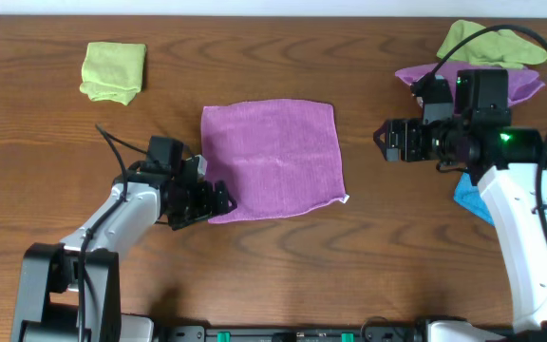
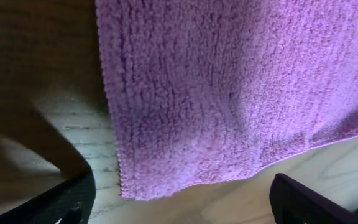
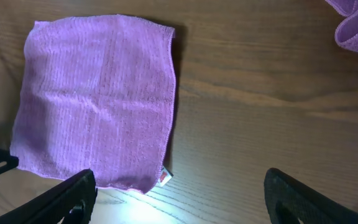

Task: Fold the cloth
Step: 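Grasp the purple cloth's left edge with the left gripper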

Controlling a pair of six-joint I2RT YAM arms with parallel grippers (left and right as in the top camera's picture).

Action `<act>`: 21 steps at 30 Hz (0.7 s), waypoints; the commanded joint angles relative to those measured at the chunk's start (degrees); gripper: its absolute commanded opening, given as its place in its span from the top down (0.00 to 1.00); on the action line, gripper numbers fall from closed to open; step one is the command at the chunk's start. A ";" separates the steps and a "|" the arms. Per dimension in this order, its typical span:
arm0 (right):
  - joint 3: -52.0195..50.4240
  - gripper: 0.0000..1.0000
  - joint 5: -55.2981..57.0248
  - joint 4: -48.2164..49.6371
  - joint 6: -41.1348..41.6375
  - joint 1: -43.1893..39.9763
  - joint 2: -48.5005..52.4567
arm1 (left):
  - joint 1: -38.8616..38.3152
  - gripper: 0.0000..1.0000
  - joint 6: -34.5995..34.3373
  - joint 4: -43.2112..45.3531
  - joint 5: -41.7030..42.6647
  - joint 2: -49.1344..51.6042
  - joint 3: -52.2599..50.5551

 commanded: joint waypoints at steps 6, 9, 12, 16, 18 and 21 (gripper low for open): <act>-0.33 0.18 -0.59 0.02 -0.70 -0.63 0.46 | -0.31 0.15 -4.20 3.28 3.04 -0.28 -4.02; -0.33 0.21 -0.59 0.00 -0.70 -0.63 0.46 | -0.31 0.31 -4.55 3.56 3.02 -0.28 -4.94; -0.33 0.24 -0.59 0.00 -0.70 -0.63 0.46 | -0.31 0.53 -5.44 3.65 3.08 -0.28 -5.20; -0.33 0.24 -0.59 -0.13 -0.70 -0.63 0.46 | -0.28 0.71 -5.84 3.65 3.96 -0.28 -5.20; -0.33 0.25 -0.59 -0.20 -0.70 -0.63 0.46 | -0.28 0.74 -5.81 3.69 3.87 -0.28 -5.20; -0.33 0.25 -0.59 -0.22 -0.70 -0.63 0.46 | -0.28 0.76 -5.84 3.89 3.54 -0.28 -5.20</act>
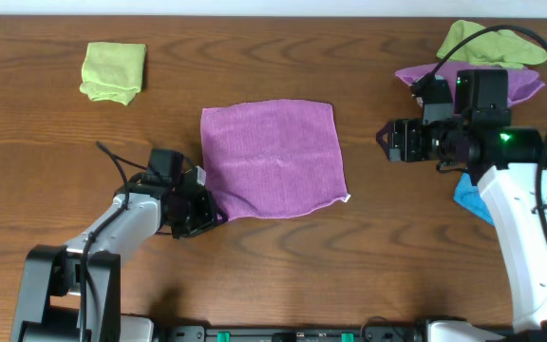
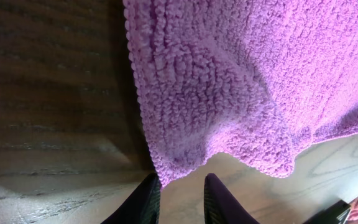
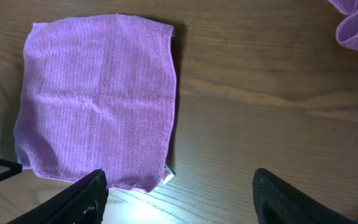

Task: Fold the cloth
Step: 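Grasp the purple cloth's left edge with the left gripper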

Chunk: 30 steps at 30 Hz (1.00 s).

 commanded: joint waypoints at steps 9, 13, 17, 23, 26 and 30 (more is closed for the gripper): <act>-0.33 0.26 -0.57 -0.33 -0.72 -0.63 0.42 | -0.17 0.77 -0.61 -0.11 -2.45 0.42 -0.31; -0.33 0.26 -0.57 -0.48 -0.70 -0.63 0.42 | -0.17 0.73 -1.01 -0.02 -4.83 0.42 -0.31; -0.33 0.28 -0.57 -0.81 -0.70 -0.63 0.42 | -0.20 0.73 -1.01 0.87 -5.27 0.44 -0.31; -0.33 0.28 -0.57 -0.98 -0.70 -0.63 0.42 | -0.20 0.74 -1.20 2.73 -5.16 2.12 -0.35; -0.33 0.28 -0.59 -1.18 -0.70 -0.63 0.42 | -0.20 0.74 -1.14 3.65 -3.04 3.67 -0.46; -0.33 0.28 -0.57 -1.40 -0.72 -0.63 0.42 | -0.20 0.78 -1.20 5.53 -1.68 6.12 -0.83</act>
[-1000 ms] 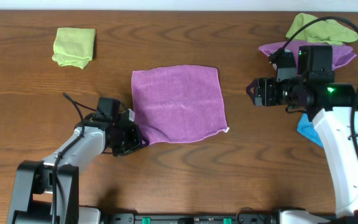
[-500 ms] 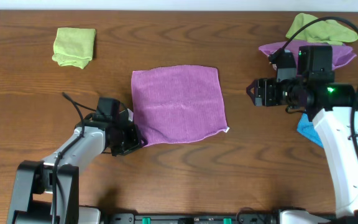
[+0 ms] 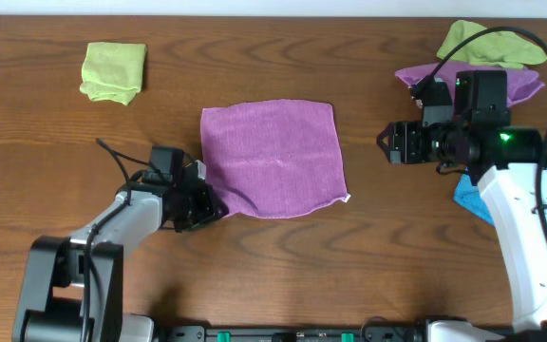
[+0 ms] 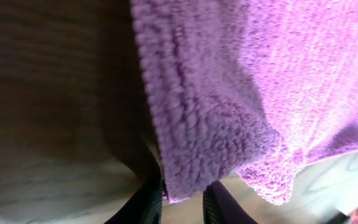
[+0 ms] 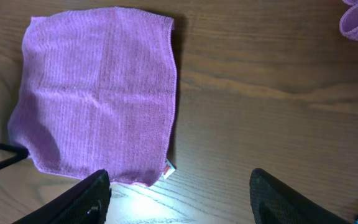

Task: Fold the cloth
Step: 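Grasp the purple cloth's left edge with the left gripper, then grasp the purple cloth's right edge with the right gripper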

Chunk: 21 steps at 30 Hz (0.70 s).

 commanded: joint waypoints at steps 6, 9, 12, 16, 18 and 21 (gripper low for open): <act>-0.33 0.30 -0.57 -0.11 -0.70 -0.63 0.39 | -0.07 0.94 -0.61 0.68 -0.11 4.48 -0.94; -0.48 0.31 -0.57 -0.52 -1.79 -0.63 0.46 | 0.83 0.94 -1.01 0.94 2.84 4.42 -0.63; -1.62 0.31 -1.29 -1.18 -2.36 -0.63 1.86 | 2.49 0.94 -0.96 1.05 5.35 3.43 0.63; -4.74 0.35 -8.68 -1.18 -2.36 -0.61 4.90 | 4.35 0.94 -0.92 0.63 5.77 0.13 2.99; -6.03 0.37 -12.22 -1.51 -2.34 -0.61 6.43 | 4.72 0.94 -0.94 0.55 5.77 -1.73 4.00; -8.07 0.35 -11.96 -2.91 -1.09 -0.61 8.07 | 4.72 0.94 -0.92 0.50 5.29 -3.52 4.90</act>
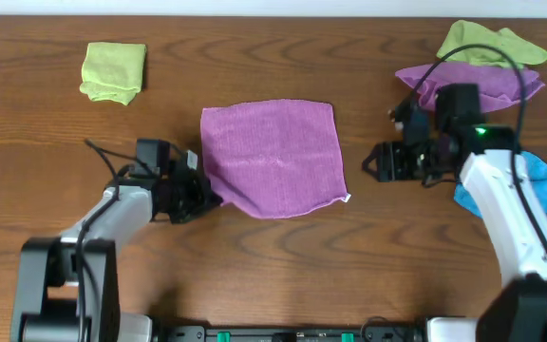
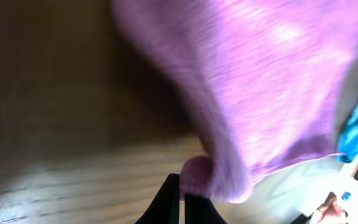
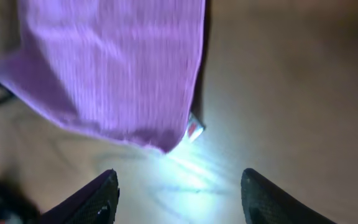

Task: Fold the cloth
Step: 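Grasp the purple cloth's right edge with the right gripper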

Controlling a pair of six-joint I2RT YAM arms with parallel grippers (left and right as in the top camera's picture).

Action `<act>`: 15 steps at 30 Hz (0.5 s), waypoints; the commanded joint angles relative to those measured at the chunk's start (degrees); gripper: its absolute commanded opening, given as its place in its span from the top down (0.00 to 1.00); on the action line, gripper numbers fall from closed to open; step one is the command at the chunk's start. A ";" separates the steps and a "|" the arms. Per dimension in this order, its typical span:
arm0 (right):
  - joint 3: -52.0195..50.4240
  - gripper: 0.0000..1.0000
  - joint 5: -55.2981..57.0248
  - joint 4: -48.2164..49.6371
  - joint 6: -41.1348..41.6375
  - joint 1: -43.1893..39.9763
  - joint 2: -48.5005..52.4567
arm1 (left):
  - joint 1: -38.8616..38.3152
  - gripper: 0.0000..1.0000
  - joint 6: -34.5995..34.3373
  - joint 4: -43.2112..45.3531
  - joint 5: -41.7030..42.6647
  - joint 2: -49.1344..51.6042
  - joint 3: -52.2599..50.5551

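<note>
A purple cloth (image 1: 272,157) lies spread in the middle of the wooden table (image 1: 273,256). My left gripper (image 1: 207,197) is shut on the cloth's near left corner (image 2: 199,174), which bunches between the black fingers (image 2: 168,202) and is raised a little off the wood. My right gripper (image 1: 373,163) hangs open to the right of the cloth, apart from it. In the right wrist view its fingers (image 3: 92,199) stand wide apart, with the cloth's near right corner and its small tag (image 3: 193,129) beyond them.
A folded yellow-green cloth (image 1: 114,70) lies at the far left. At the far right is a pile with a green cloth (image 1: 487,43) and a purple cloth (image 1: 473,81). A blue cloth (image 1: 530,176) lies by the right arm.
My left gripper has shifted a little left and up, still holding the cloth's corner, which now lifts off the table. My right gripper has moved left and nearer the cloth's near right corner.
My left gripper stood open at the cloth's near left corner. It then closed in on that corner and gripped it. The right gripper stayed open at the right until now, when it has come closer to the cloth.
</note>
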 commanded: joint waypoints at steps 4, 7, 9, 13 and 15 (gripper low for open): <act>-4.74 0.34 -6.29 -0.68 2.38 -0.15 2.62 | 0.20 0.94 -0.22 -0.13 0.04 -2.29 2.01; -6.32 0.35 -8.57 0.42 5.05 0.87 4.68 | 0.20 0.94 -0.22 -0.11 0.02 -2.29 2.01; -6.36 0.36 -9.03 0.74 6.45 1.55 6.36 | 0.20 0.94 -0.20 -0.13 0.00 -2.29 2.01; -6.36 0.38 -11.47 1.31 9.84 2.16 9.46 | 0.17 0.94 -0.17 -0.15 0.02 -2.29 2.01; -6.36 0.41 -11.98 2.38 12.46 2.69 11.30 | 0.17 0.94 -0.13 -0.15 0.00 -2.29 2.01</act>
